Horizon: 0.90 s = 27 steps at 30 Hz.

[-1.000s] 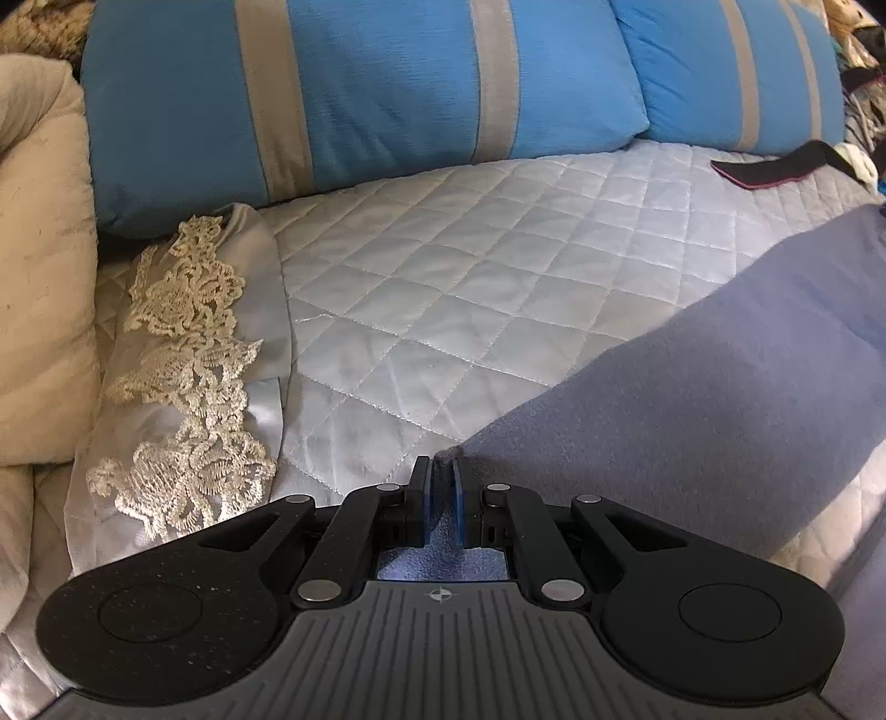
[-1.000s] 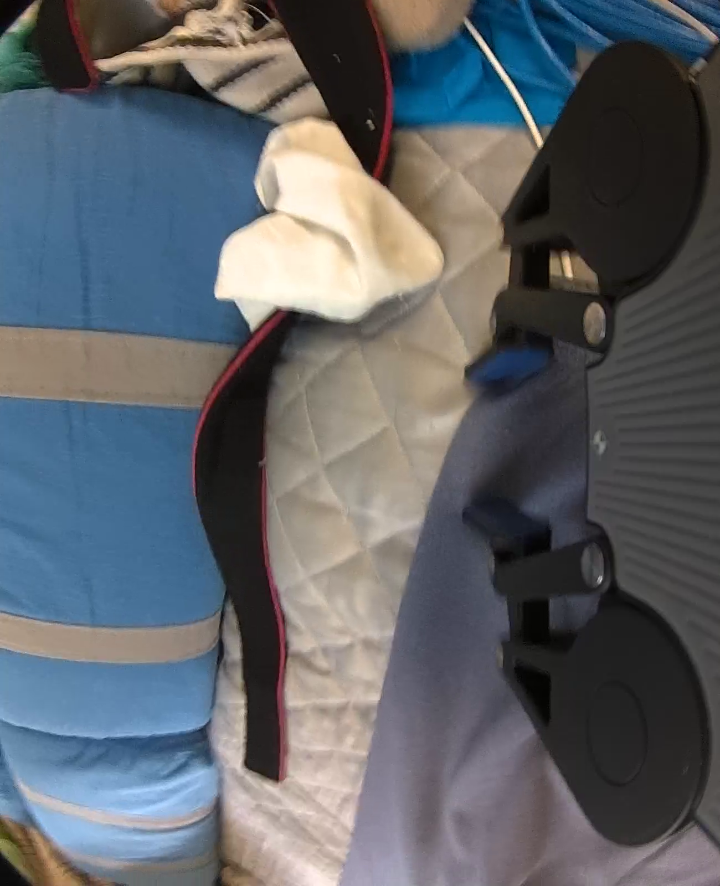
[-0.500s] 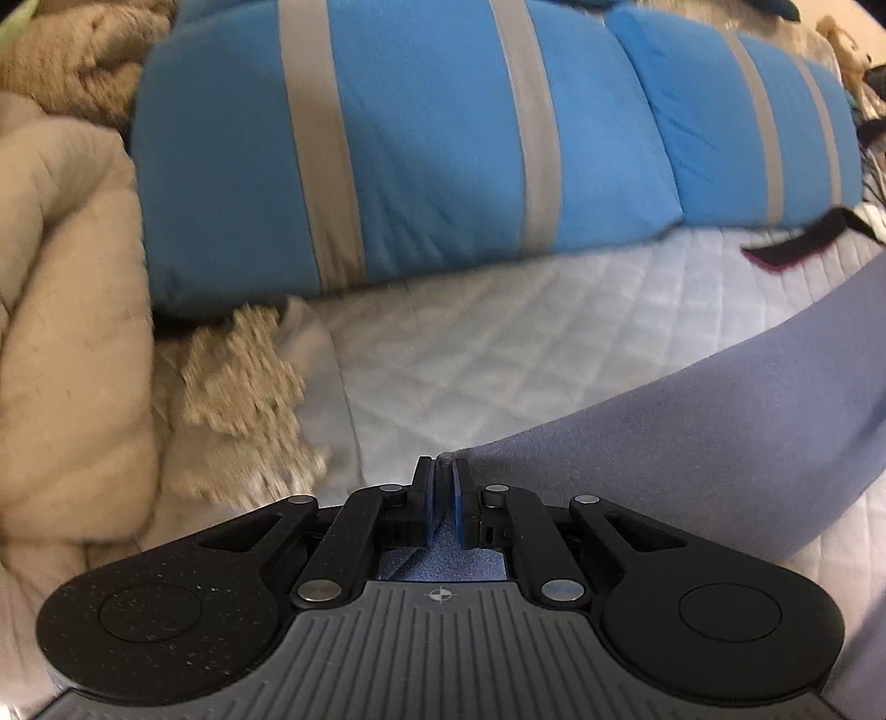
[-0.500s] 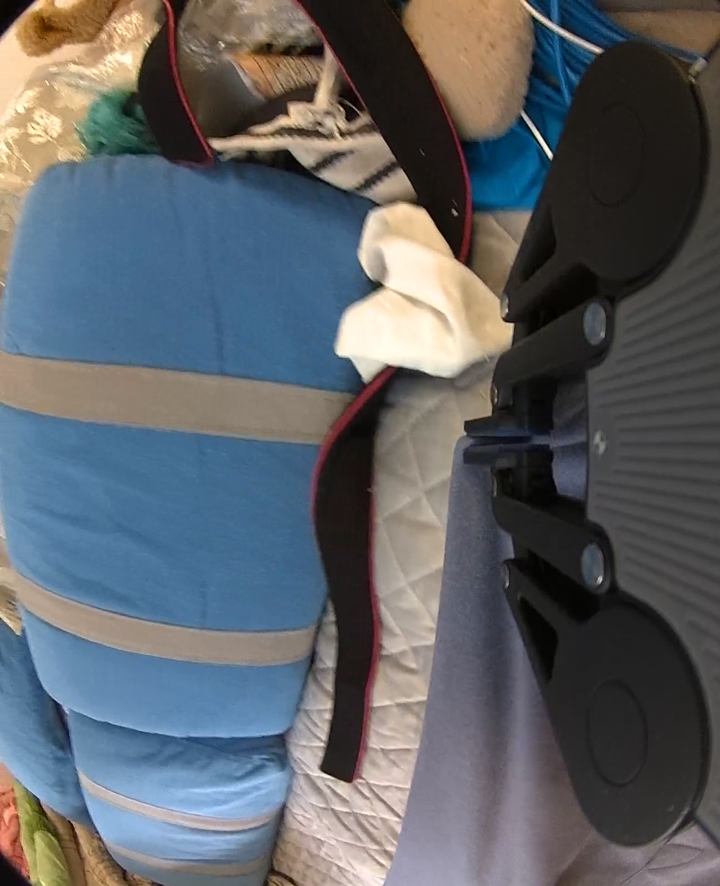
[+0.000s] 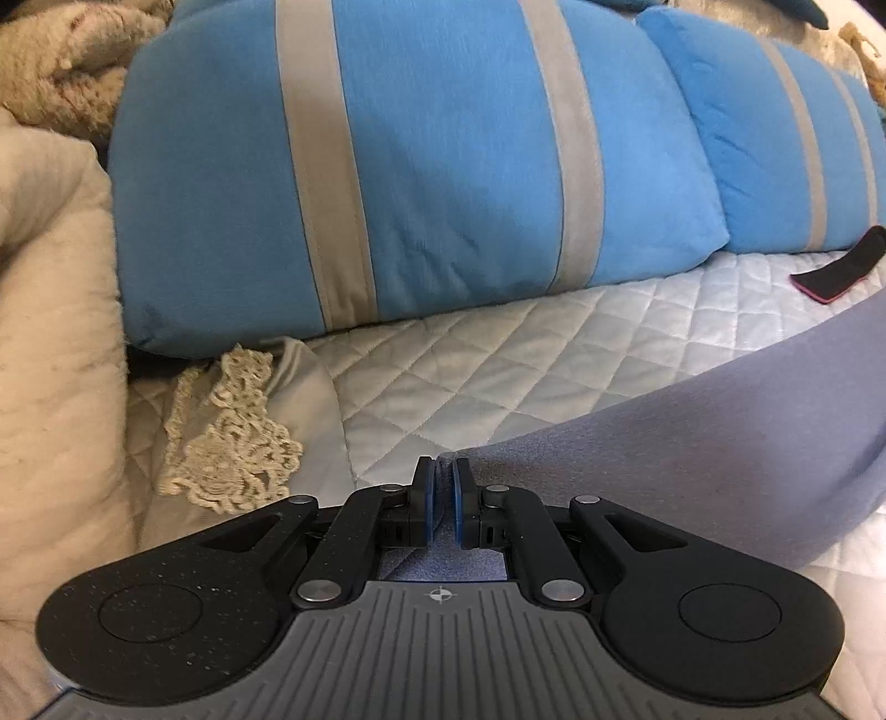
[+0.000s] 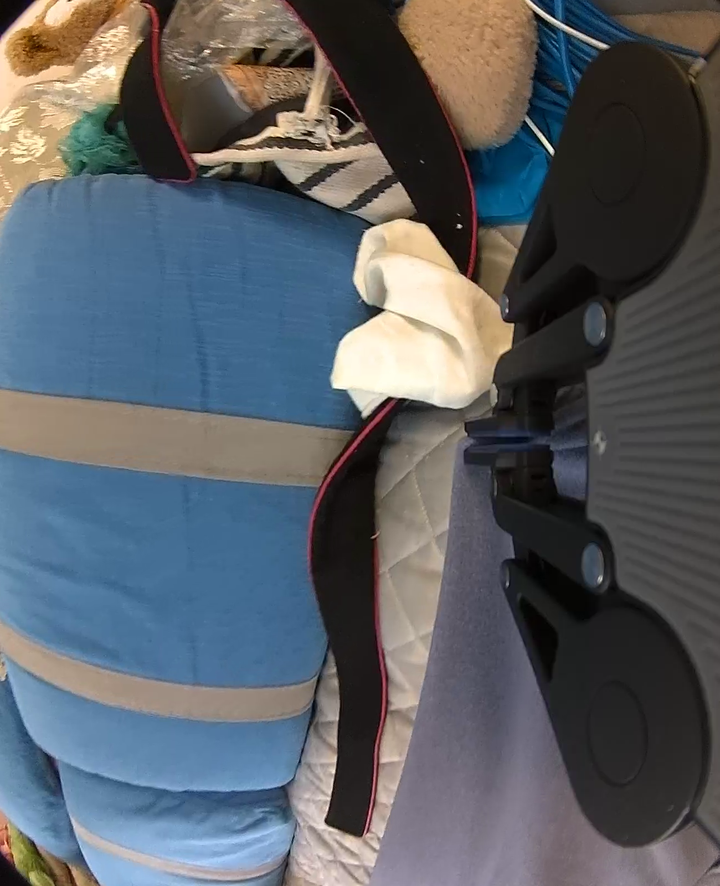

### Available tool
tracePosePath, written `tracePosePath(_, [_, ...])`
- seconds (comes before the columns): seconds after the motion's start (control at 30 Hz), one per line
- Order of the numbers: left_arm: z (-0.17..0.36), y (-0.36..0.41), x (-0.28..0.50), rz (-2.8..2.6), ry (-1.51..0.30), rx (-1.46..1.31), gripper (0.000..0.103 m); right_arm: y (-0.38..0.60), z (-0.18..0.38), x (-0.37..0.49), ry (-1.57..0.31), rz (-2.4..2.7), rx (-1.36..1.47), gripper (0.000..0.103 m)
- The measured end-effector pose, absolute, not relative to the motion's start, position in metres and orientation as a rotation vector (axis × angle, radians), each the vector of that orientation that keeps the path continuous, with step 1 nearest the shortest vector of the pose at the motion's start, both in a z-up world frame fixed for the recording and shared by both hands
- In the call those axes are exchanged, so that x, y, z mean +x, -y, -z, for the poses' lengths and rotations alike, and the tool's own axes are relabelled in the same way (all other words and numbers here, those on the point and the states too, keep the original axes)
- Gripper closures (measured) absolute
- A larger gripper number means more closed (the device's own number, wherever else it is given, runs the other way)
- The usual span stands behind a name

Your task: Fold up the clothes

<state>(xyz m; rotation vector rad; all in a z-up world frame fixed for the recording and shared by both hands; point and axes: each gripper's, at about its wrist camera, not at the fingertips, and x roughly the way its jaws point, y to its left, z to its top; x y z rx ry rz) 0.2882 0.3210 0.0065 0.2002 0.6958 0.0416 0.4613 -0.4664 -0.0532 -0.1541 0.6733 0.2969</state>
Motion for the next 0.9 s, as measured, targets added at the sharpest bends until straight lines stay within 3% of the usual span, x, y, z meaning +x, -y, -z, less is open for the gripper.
tracePosePath(0.17, [0.011, -0.318, 0.298, -0.056, -0.728, 0.234, 0.093, 0.464, 0.07, 0.468, -0.719, -0.302, -0.147, 0.103])
tracePosePath(0.23, [0.011, -0.317, 0.296, -0.07, -0.73, 0.232, 0.085, 0.463, 0.072, 0.468, -0.736, -0.301, -0.133, 0.103])
tracePosePath(0.27, [0.01, -0.317, 0.295, -0.077, -0.731, 0.231, 0.07, 0.461, 0.071, 0.467, -0.746, -0.294, -0.138, 0.084])
tracePosePath(0.3, [0.01, -0.317, 0.294, -0.084, -0.731, 0.23, 0.052, 0.458, 0.069, 0.464, -0.744, -0.291, -0.148, 0.058])
tracePosePath(0.33, [0.008, -0.316, 0.291, -0.08, -0.724, 0.227, 0.044, 0.455, 0.065, 0.458, -0.734, -0.301, -0.152, 0.043])
tracePosePath(0.37, [0.003, -0.315, 0.286, -0.062, -0.705, 0.222, 0.031, 0.453, 0.062, 0.452, -0.723, -0.31, -0.156, 0.015])
tracePosePath(0.4, [-0.002, -0.314, 0.281, -0.044, -0.687, 0.216, 0.024, 0.45, 0.059, 0.447, -0.712, -0.319, -0.16, 0.007])
tracePosePath(0.67, [-0.036, -0.274, 0.24, 0.102, -0.692, 0.232, 0.02, 0.416, 0.023, 0.383, -0.685, -0.495, -0.1, 0.002])
tracePosePath(0.9, [-0.052, -0.224, 0.208, 0.188, -0.704, 0.221, 0.02, 0.352, 0.006, 0.314, -0.67, -0.704, -0.198, 0.005])
